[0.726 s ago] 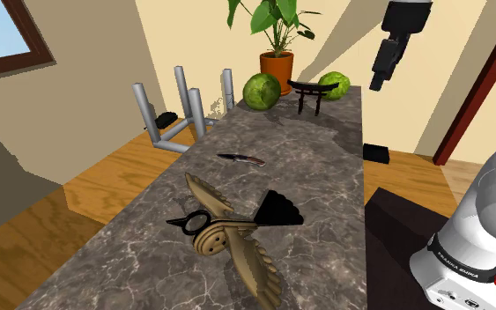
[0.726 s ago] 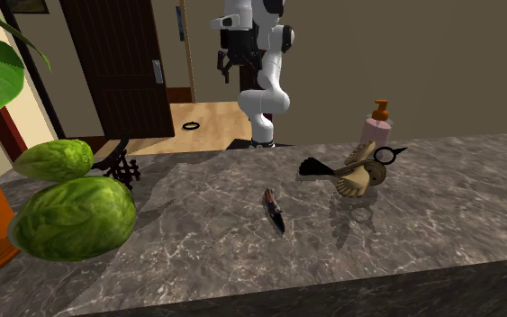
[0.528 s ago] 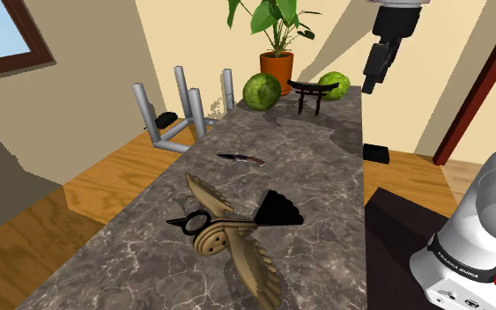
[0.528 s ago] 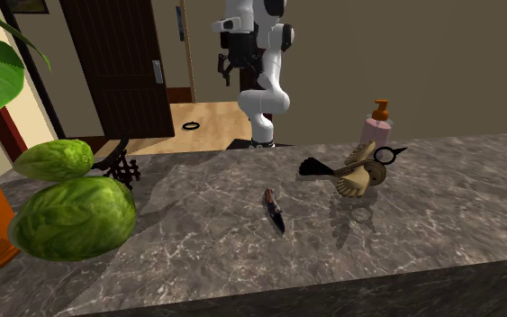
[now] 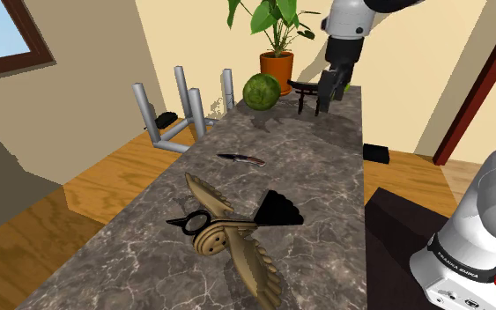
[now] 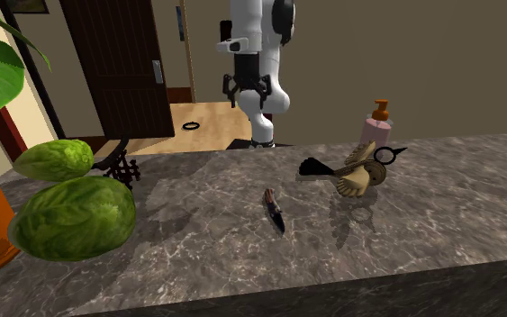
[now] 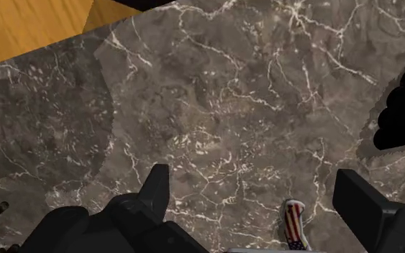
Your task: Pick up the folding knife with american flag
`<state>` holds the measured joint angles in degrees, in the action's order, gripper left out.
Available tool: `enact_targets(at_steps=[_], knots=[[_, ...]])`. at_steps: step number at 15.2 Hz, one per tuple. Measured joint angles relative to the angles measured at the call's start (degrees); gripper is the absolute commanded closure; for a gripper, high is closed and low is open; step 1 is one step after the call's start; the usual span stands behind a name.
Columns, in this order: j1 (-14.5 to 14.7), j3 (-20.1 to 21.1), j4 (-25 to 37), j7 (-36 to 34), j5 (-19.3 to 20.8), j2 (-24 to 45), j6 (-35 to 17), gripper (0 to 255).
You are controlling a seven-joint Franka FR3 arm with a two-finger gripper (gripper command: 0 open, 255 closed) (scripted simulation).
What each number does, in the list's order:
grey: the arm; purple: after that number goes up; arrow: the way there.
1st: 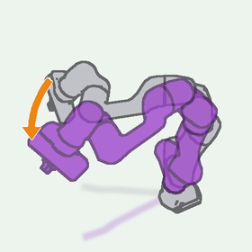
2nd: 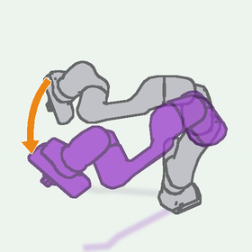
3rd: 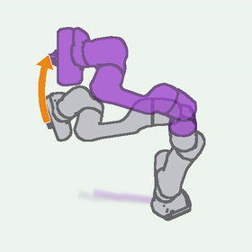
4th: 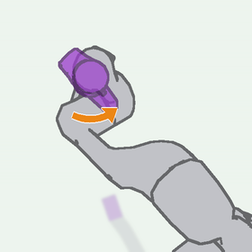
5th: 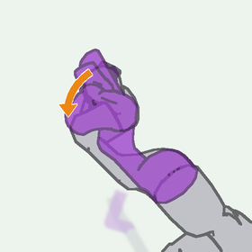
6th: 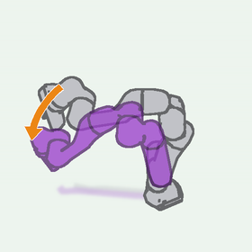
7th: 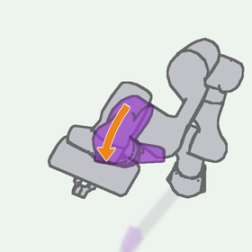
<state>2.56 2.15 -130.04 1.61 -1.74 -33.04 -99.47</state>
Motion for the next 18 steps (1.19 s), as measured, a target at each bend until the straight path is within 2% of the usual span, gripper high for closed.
enact_targets(at_steps=[8, 18], knots=[[1.3, 3.9, 5.2, -4.5, -0.4, 15.2, -9.2, 0], [3.1, 7.2, 19.2, -10.2, 2.4, 36.7, -15.7, 0]])
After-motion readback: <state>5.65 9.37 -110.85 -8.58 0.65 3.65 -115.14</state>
